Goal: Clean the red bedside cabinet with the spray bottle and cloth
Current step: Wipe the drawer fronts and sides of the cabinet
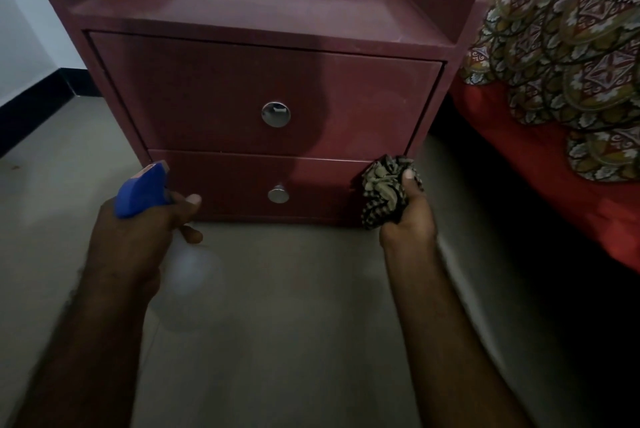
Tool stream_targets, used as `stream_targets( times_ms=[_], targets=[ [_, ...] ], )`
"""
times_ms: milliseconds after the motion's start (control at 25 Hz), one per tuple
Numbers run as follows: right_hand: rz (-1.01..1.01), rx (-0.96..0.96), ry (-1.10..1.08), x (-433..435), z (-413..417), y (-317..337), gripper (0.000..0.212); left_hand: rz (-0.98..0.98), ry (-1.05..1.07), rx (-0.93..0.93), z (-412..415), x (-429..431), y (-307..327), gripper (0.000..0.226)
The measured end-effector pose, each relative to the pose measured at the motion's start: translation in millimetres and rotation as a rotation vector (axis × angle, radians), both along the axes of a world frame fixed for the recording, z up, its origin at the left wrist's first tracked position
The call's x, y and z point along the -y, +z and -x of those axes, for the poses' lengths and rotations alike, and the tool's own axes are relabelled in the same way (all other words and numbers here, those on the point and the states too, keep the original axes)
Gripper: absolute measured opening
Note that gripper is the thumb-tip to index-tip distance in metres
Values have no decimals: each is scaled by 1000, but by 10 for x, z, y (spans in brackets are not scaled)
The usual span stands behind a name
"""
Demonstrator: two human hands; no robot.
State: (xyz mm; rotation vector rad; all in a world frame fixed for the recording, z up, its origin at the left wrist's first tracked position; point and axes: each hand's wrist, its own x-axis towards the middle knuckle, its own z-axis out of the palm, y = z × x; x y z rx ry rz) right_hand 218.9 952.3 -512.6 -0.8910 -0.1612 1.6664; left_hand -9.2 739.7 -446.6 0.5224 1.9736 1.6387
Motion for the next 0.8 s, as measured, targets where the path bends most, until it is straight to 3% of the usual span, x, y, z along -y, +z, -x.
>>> stream_targets(
  times_ms=[80, 160, 560, 800],
  targets=[
    [27, 114, -77, -32, 36, -62, 53, 15, 7, -9, 8, 3, -23, 11],
    [73, 170, -139, -67, 40, -127, 62, 17, 9, -12, 28, 0, -42, 11],
    [246, 298, -147, -39, 74, -714, 7, 30, 23, 37, 166, -14, -235, 11],
    [244, 264, -177, 6, 168, -856, 6, 44, 48, 77, 266, 65, -269, 11]
  ],
)
